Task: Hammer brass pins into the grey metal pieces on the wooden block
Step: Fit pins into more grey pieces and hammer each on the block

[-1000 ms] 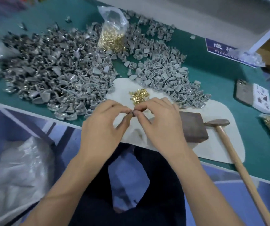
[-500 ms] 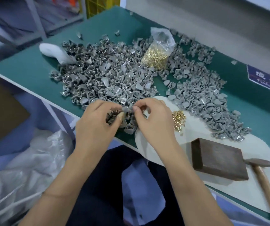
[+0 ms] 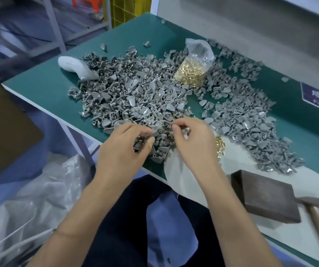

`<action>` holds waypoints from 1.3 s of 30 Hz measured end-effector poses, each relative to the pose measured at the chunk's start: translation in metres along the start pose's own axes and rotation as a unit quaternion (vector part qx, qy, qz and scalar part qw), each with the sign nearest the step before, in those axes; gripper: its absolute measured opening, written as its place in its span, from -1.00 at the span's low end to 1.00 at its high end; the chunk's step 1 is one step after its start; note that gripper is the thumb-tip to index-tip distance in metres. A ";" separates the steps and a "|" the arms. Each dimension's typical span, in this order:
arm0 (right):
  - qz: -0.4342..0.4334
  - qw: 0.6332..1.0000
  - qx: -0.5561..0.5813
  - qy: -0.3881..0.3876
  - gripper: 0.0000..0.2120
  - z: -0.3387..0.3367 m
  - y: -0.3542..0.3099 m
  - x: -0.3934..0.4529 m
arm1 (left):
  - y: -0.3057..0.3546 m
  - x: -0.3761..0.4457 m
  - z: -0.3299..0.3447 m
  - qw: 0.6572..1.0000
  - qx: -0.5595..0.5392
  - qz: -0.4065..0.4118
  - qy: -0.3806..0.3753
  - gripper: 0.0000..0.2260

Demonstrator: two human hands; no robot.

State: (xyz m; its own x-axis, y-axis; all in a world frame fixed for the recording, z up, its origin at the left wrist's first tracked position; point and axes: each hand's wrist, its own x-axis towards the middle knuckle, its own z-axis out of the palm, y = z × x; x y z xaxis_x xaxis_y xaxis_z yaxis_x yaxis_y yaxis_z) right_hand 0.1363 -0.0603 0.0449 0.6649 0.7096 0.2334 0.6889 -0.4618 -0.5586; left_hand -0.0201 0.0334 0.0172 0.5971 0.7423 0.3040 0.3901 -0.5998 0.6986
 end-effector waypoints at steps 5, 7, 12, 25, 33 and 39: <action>0.080 0.995 -0.013 0.054 -0.87 -0.054 0.050 -0.018 | 0.036 0.000 0.031 0.995 -0.054 0.053 -0.070 -0.94; 0.132 0.990 -0.027 0.040 -0.88 -0.075 0.070 -0.025 | 0.051 -0.001 0.050 0.991 -0.046 0.073 -0.099 -0.94; 0.187 0.979 -0.073 -0.040 -0.78 -0.098 0.087 -0.032 | 0.071 -0.010 0.092 0.977 -0.114 0.080 -0.161 -0.92; 0.235 0.936 -0.194 -0.178 -0.82 -0.082 0.069 -0.024 | 0.070 -0.020 0.108 0.982 -0.095 0.114 -0.119 -0.94; 0.196 0.963 -0.133 -0.131 -0.80 -0.092 0.081 -0.034 | 0.071 -0.019 0.109 0.981 -0.059 0.126 -0.138 -0.94; 0.202 0.973 0.081 0.074 -0.96 -0.142 0.131 -0.058 | 0.100 -0.009 0.117 0.969 -0.058 0.150 -0.189 -0.93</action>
State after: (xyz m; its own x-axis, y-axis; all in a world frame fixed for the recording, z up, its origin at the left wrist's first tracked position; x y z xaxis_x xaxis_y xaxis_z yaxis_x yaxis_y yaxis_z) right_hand 0.2289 -0.2375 0.0711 0.9146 0.3975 0.0739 0.3159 -0.5885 -0.7442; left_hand 0.0953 -0.0688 0.0088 0.8943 0.3635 0.2608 0.0901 -0.7174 0.6909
